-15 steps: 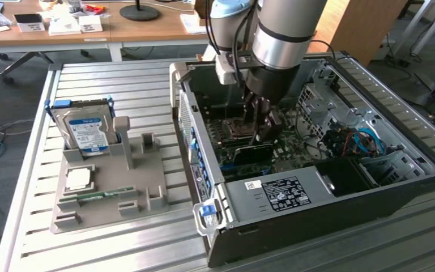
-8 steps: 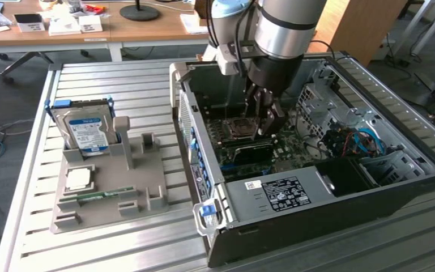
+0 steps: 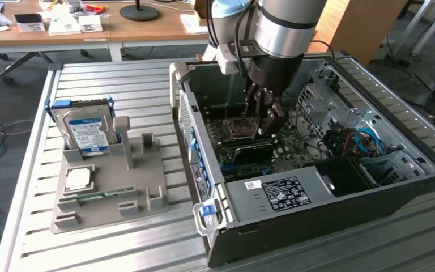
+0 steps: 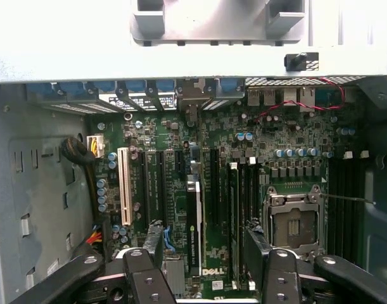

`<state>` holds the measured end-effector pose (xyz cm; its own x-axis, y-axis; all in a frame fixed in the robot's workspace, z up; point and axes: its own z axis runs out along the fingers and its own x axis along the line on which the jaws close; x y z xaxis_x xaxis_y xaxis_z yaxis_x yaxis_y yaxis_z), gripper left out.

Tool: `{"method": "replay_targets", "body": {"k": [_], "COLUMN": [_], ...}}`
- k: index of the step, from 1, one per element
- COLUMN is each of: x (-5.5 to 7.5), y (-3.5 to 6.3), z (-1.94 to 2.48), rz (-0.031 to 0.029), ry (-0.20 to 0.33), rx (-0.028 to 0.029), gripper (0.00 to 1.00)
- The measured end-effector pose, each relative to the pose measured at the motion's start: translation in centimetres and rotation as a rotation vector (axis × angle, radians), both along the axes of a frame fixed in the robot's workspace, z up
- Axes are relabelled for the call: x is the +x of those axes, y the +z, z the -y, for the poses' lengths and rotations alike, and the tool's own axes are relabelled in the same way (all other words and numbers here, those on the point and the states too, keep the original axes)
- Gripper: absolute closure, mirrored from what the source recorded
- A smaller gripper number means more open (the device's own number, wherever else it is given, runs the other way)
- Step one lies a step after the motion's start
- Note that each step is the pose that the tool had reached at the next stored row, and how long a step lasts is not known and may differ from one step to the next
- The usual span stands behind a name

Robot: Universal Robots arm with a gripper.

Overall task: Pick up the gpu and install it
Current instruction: 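Press down on the gpu until it lock into place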

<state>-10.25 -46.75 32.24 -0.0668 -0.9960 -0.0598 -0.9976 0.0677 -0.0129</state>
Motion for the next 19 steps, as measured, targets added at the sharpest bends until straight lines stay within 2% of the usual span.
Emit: {"method": "replay_targets", "body": {"k": [7, 9, 10, 13, 14, 17, 19], "x": [0.00, 0.00, 0.00, 0.00, 0.00, 0.00, 0.00], "y": [0.00, 0.00, 0.00, 0.00, 0.00, 0.00, 0.00], "z": [0.00, 0.00, 0.00, 0.00, 0.00, 0.00, 0.00], "rz": [0.0000, 0.0000, -0.0001, 0.0000, 0.0000, 0.0000, 0.0000], "ry": [0.000, 0.000, 0.000, 0.000, 0.000, 0.000, 0.000], "rx": [0.0000, 0.0000, 0.0000, -0.0001, 0.0000, 0.0000, 0.0000], "gripper": [0.38, 0.51, 0.51, 0.68, 0.68, 0.86, 0.86]}}
